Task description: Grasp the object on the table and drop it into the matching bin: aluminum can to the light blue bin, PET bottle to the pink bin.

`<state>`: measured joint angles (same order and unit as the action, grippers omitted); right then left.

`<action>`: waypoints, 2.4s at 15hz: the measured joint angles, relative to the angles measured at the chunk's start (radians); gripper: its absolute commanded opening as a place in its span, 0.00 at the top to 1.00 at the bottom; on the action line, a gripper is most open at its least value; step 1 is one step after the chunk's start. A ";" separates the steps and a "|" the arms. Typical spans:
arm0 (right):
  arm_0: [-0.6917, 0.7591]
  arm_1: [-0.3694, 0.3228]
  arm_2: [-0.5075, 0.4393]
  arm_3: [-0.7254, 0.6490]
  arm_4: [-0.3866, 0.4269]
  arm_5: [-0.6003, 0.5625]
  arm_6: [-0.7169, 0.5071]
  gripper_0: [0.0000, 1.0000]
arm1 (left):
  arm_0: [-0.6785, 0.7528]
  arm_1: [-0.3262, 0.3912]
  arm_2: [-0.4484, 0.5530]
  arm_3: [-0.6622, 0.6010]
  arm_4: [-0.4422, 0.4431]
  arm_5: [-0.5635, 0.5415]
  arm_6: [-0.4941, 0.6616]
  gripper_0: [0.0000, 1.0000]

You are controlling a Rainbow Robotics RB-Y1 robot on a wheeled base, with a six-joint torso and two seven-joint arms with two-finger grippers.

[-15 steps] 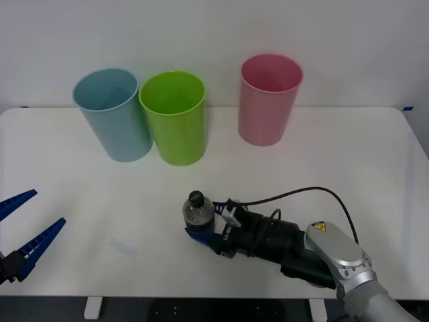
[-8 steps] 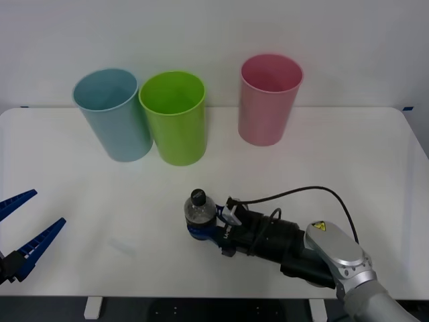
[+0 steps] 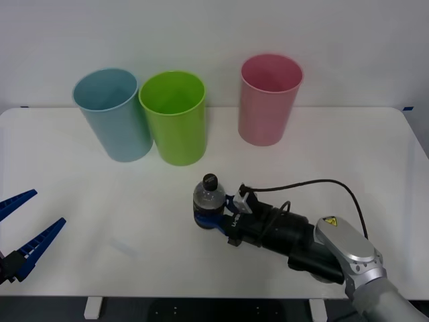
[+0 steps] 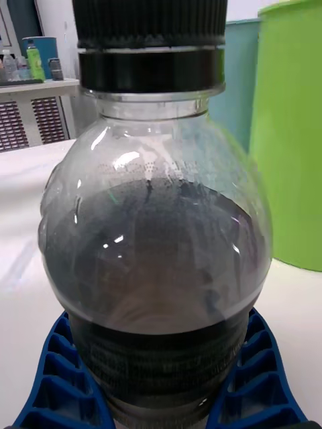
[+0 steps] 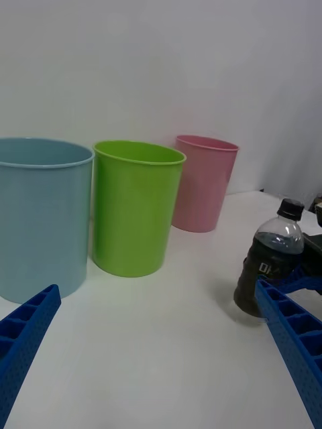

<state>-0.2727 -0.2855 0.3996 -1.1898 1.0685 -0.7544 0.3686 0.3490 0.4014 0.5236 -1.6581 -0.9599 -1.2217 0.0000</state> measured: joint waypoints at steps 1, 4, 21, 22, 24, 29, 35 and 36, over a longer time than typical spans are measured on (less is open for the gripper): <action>0.001 -0.014 -0.001 -0.010 -0.016 0.004 -0.006 1.00 | 0.000 0.000 0.000 0.000 0.000 0.000 0.000 0.00; 0.016 -0.059 -0.013 -0.053 -0.063 0.011 -0.027 1.00 | 0.000 0.000 0.000 0.000 0.000 0.000 0.000 0.00; 0.139 -0.206 -0.279 -0.426 -0.072 0.049 -0.568 1.00 | 0.000 0.000 0.000 0.000 0.000 0.000 0.000 0.00; 0.139 -0.209 -0.291 -0.451 -0.067 0.048 -0.606 1.00 | 0.000 0.000 0.000 0.000 0.000 0.000 0.000 0.00; 0.139 -0.212 -0.317 -0.500 -0.041 0.056 -0.677 1.00 | 0.000 0.000 0.000 0.000 0.000 0.000 0.000 0.00; 0.083 -0.274 -0.338 -0.586 -0.013 0.134 -0.812 1.00 | 0.000 0.000 0.000 0.000 0.000 0.000 0.000 0.00; -0.101 -0.370 -0.324 -0.481 -0.013 0.184 -0.817 1.00 | 0.000 0.000 0.000 0.000 0.000 0.000 0.000 0.00; -0.134 -0.382 -0.315 -0.446 -0.013 0.183 -0.813 1.00 | 0.000 0.000 0.000 0.000 0.000 0.000 0.000 0.00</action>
<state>-0.4070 -0.6675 0.0848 -1.6356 1.0559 -0.5715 -0.4444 0.3491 0.4014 0.5236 -1.6581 -0.9599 -1.2217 0.0000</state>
